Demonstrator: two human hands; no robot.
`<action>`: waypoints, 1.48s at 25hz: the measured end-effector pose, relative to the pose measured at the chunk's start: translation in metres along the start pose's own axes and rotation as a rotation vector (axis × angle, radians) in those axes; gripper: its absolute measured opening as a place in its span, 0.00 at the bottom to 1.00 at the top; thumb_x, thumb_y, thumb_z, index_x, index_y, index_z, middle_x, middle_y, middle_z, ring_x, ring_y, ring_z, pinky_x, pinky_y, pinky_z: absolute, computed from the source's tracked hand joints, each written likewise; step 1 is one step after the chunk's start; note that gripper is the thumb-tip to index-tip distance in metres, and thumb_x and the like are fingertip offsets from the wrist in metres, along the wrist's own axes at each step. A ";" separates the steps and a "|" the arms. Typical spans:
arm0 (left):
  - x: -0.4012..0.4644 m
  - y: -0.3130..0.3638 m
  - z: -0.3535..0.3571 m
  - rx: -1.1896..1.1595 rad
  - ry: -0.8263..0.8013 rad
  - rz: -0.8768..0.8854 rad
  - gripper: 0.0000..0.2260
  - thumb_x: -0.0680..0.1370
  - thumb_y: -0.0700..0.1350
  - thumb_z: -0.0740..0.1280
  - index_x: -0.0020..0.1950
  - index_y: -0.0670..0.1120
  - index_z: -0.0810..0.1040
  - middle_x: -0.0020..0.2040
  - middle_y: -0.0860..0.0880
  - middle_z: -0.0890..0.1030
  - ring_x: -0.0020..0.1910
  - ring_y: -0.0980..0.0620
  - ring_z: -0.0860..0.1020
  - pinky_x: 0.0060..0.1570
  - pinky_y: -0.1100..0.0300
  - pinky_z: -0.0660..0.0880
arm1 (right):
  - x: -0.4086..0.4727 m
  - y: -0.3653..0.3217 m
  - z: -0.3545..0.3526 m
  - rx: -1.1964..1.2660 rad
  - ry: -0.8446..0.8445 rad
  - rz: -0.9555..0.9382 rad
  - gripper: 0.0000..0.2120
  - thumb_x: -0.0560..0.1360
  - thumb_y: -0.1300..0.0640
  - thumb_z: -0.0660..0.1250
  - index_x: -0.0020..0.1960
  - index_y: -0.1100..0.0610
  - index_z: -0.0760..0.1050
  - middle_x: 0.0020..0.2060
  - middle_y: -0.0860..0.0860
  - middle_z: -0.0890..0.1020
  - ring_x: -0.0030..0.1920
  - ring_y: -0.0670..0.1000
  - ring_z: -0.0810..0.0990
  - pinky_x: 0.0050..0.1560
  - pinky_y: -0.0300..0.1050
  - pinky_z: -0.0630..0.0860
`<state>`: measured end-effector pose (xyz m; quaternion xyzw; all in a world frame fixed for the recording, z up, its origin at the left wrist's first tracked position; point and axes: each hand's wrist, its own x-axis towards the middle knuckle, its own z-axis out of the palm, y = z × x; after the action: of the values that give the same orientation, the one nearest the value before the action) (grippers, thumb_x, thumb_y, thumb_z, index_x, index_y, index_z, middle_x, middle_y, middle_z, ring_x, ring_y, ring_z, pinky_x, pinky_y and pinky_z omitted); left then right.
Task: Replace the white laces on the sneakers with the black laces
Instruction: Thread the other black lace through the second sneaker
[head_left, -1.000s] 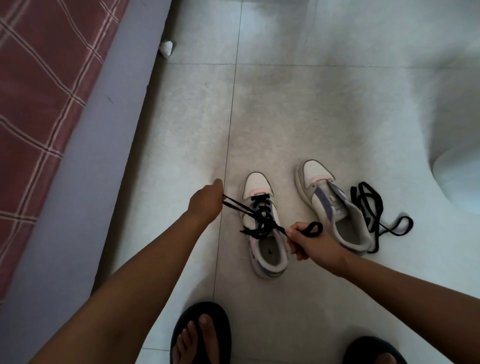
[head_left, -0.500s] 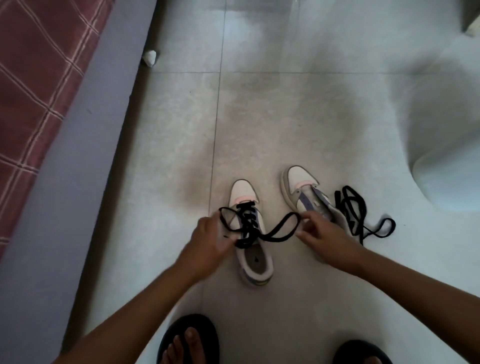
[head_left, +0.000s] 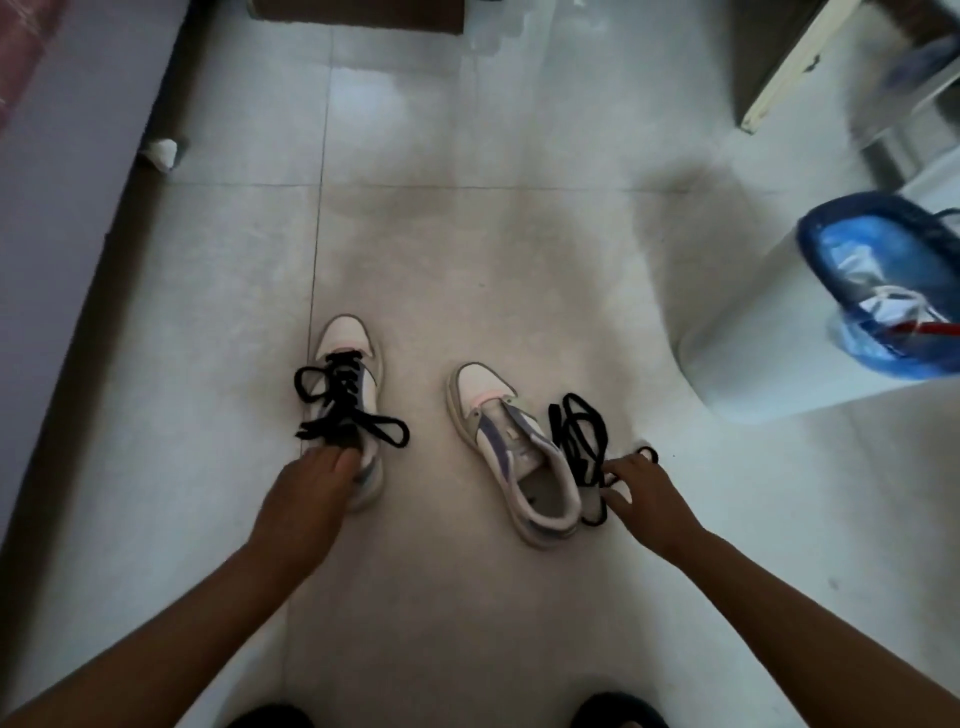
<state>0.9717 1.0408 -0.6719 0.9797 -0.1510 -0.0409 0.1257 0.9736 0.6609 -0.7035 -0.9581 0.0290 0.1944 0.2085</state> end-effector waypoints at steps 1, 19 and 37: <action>0.013 -0.008 -0.007 0.051 -0.034 -0.059 0.14 0.60 0.26 0.75 0.41 0.36 0.79 0.35 0.38 0.77 0.32 0.40 0.78 0.28 0.55 0.74 | 0.002 0.000 0.004 -0.109 -0.075 -0.046 0.18 0.75 0.55 0.67 0.63 0.58 0.73 0.60 0.56 0.74 0.61 0.57 0.72 0.57 0.50 0.71; 0.038 0.114 0.028 0.144 -0.617 0.594 0.18 0.77 0.57 0.62 0.60 0.47 0.74 0.61 0.45 0.73 0.63 0.46 0.68 0.65 0.54 0.61 | 0.024 -0.011 -0.077 0.980 0.083 0.326 0.10 0.78 0.61 0.60 0.52 0.59 0.79 0.34 0.52 0.75 0.37 0.48 0.75 0.45 0.44 0.75; 0.126 0.145 -0.050 -0.999 -0.391 -0.071 0.12 0.80 0.48 0.63 0.40 0.47 0.81 0.39 0.50 0.83 0.38 0.55 0.80 0.35 0.58 0.79 | -0.001 -0.051 -0.137 0.984 0.217 0.054 0.07 0.79 0.56 0.62 0.49 0.55 0.78 0.26 0.46 0.75 0.27 0.43 0.70 0.29 0.35 0.68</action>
<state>1.0562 0.8801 -0.5912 0.7792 -0.1007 -0.2938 0.5445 1.0288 0.6511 -0.5688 -0.7598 0.1635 0.0625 0.6262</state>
